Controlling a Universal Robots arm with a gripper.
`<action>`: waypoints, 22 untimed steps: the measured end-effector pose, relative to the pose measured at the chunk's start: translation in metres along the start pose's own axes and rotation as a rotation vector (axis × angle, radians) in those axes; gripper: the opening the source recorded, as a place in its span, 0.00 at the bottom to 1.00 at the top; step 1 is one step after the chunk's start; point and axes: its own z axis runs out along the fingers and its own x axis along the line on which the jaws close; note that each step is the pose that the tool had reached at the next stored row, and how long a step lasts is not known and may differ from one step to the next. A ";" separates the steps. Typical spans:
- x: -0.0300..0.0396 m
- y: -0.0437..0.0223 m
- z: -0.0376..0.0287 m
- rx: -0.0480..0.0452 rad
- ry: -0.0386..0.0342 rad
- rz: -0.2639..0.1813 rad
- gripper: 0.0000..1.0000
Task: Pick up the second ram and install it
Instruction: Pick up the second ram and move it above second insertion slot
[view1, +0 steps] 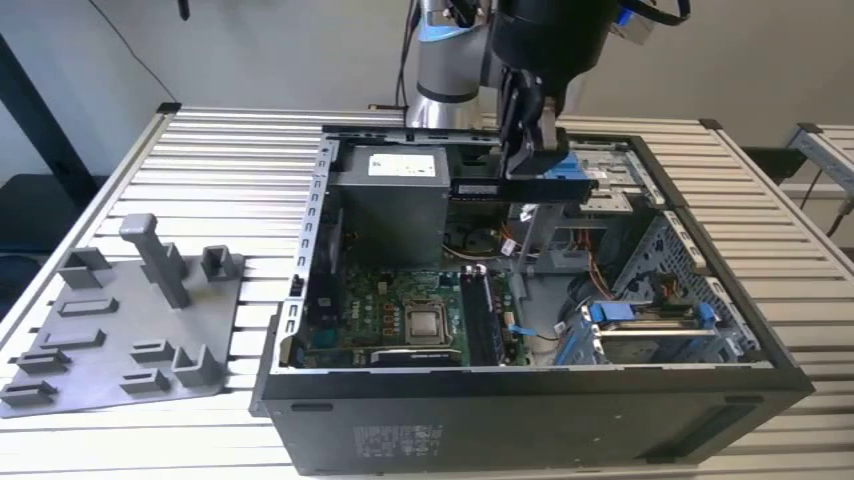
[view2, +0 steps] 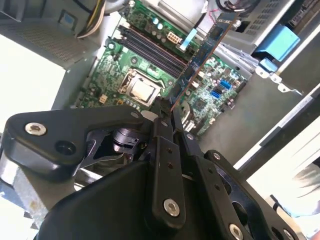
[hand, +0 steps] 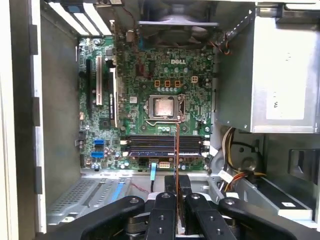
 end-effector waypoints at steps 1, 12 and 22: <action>-0.0042 0.0000 0.0001 0.0001 0.0000 0.000 0.14; -0.0531 0.0005 0.0008 0.0001 0.0005 0.000 0.14; -0.0675 0.0006 0.0010 0.0000 0.0008 0.000 0.14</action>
